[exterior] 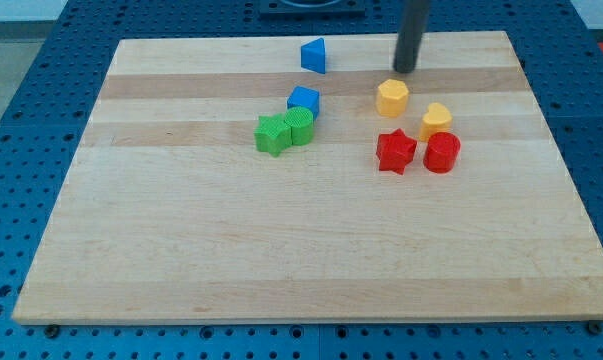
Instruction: Move the yellow hexagon into the red star
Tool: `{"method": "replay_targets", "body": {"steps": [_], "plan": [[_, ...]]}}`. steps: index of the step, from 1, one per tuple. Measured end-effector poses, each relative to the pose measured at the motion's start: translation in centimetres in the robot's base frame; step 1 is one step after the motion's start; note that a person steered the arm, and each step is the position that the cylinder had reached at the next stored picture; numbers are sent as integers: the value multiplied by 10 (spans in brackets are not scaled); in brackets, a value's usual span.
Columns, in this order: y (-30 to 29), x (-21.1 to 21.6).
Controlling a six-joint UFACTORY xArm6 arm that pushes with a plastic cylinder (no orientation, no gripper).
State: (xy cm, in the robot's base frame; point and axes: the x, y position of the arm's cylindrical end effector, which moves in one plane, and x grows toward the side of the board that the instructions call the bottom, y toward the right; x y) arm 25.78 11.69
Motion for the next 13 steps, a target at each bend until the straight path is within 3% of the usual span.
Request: {"method": "replay_targets", "body": {"steps": [2, 5, 6, 7, 9, 11, 12, 13], "plan": [[-29, 5], [-20, 14], [-20, 34], [-23, 80], [-23, 100], [-23, 102], [-23, 90], [13, 53]]}}
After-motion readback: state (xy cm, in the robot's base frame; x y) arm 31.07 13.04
